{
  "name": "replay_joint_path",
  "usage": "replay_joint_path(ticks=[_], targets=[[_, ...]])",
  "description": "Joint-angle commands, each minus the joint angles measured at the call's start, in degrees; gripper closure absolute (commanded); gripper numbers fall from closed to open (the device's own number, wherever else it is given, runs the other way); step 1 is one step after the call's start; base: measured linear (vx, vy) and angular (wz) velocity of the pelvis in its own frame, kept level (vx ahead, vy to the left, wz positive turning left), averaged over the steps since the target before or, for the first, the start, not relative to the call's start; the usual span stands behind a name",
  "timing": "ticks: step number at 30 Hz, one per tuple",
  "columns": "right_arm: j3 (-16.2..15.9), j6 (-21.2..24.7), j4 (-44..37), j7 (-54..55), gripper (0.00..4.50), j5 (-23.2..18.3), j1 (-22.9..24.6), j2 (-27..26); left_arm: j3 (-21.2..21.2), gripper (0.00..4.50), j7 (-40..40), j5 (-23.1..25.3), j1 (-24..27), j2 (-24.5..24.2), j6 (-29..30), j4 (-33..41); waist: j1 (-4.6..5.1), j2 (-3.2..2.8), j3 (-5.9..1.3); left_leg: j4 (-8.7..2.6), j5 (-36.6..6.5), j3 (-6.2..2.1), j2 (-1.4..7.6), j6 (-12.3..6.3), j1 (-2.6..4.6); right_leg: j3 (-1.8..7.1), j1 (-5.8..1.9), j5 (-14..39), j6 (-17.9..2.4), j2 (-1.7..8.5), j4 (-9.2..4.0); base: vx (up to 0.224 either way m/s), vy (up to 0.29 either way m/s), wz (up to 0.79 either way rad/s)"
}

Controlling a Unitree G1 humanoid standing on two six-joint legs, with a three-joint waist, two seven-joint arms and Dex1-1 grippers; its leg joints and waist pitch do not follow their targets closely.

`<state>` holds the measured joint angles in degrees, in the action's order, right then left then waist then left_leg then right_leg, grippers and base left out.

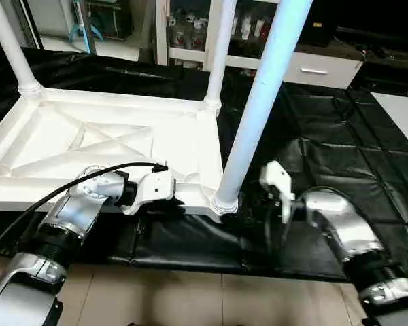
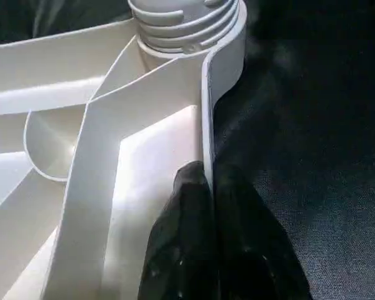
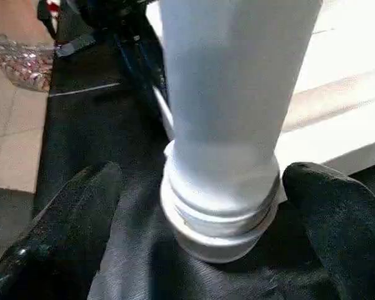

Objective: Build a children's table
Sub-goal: Rotate leg to tighten

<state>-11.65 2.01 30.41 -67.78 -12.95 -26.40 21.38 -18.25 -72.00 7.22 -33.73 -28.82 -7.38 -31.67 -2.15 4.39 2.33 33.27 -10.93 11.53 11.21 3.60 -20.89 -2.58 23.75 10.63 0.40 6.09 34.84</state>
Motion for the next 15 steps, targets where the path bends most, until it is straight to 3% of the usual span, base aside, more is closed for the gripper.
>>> replay_joint_path(ticks=[1, 3, 6, 7, 15], targets=[[1.1, 0.1, -1.0, -0.5, 0.02, -0.5, 0.6, 0.8, -3.0, 4.50, -0.3, 2.5, 1.1, 0.6, 1.0, -1.2, -0.47, -1.43, -3.31, -3.76, -11.2, -0.63, 2.06, -2.27, 0.90, 1.74, -2.92, -0.2, -16.6, 1.79, -2.81, 0.000, 0.000, 0.00], [1.5, 0.1, -1.2, -0.6, 0.02, -0.5, 0.9, 0.8, -3.4, 4.50, -0.5, 2.7, 0.6, 0.8, 0.7, -1.5, -0.59, -1.77, -3.30, -3.73, -11.5, -0.70, 2.02, -2.28, 0.80, 1.74, -3.02, 0.0, -16.8, 1.81, -2.74, 0.000, 0.000, 0.00], [1.8, -0.4, -0.4, -0.6, 0.02, -0.4, 0.7, 0.2, -4.1, 4.50, -1.2, 2.7, 0.4, 0.9, 0.8, -1.3, -0.71, -1.80, -3.37, -3.67, -11.8, -0.70, 2.04, -2.24, 0.80, 1.74, -3.06, 0.3, -16.9, 1.78, -2.74, 0.000, 0.000, 0.00], [1.8, -0.4, -0.2, -0.5, 0.28, -0.5, 0.5, 0.1, -4.2, 4.50, -1.4, 2.7, 0.4, 0.9, 0.9, -1.1, -0.74, -1.91, -3.42, -3.66, -11.4, -0.72, 2.05, -2.32, 0.80, 1.69, -3.08, -0.2, -17.0, 1.75, -2.65, 0.000, 0.000, 0.00], [0.9, -1.0, 2.9, 0.1, 0.82, 0.4, -1.6, -1.4, -4.8, 4.50, -1.5, 2.9, -0.1, 1.2, 0.9, -1.5, -1.01, -2.00, -3.53, -3.53, -10.5, -0.64, 2.06, -2.45, 0.91, 1.59, -3.08, -1.5, -17.7, 1.68, -2.45, 0.000, 0.000, 0.00]])
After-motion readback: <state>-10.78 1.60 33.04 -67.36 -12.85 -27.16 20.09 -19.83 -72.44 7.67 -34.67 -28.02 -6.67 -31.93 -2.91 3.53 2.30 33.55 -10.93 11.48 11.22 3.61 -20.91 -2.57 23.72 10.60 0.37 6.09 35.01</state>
